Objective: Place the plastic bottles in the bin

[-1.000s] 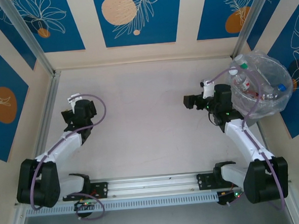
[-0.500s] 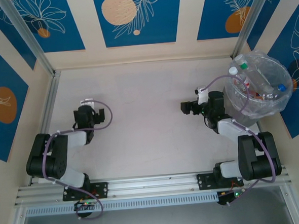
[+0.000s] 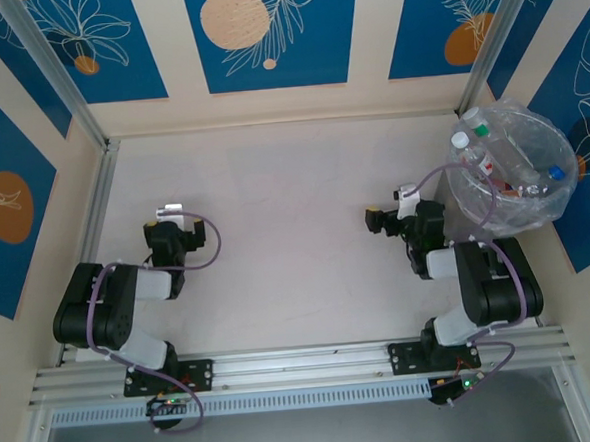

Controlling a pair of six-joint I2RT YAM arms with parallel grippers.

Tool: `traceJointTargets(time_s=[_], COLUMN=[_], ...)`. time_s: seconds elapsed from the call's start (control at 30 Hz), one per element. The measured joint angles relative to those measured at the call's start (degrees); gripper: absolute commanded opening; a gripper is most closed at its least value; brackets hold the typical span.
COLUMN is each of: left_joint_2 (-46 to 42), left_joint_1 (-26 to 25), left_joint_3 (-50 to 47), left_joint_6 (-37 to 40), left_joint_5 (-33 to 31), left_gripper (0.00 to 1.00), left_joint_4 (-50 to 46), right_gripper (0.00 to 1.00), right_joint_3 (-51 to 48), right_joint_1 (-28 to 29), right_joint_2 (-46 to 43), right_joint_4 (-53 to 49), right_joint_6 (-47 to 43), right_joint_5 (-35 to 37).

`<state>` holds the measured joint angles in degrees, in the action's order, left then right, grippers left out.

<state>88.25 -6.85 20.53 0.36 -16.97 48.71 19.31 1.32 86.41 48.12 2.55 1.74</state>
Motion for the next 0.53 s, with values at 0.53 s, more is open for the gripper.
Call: traceJointTargets(time_s=[0.53], left_joint_2=[0.0], left_joint_1=[0.0], left_joint_3=[0.0], left_joint_6=[0.0], left_joint_5=[0.5], left_gripper=[0.99], left_joint_4=[0.2], right_gripper=[0.99], right_joint_3=[4.3], right_joint_1=[-2.6], right_joint_2=[0.8], right_joint_4=[-2.3], right_joint_6=[2.4], right_joint_5=[-0.7])
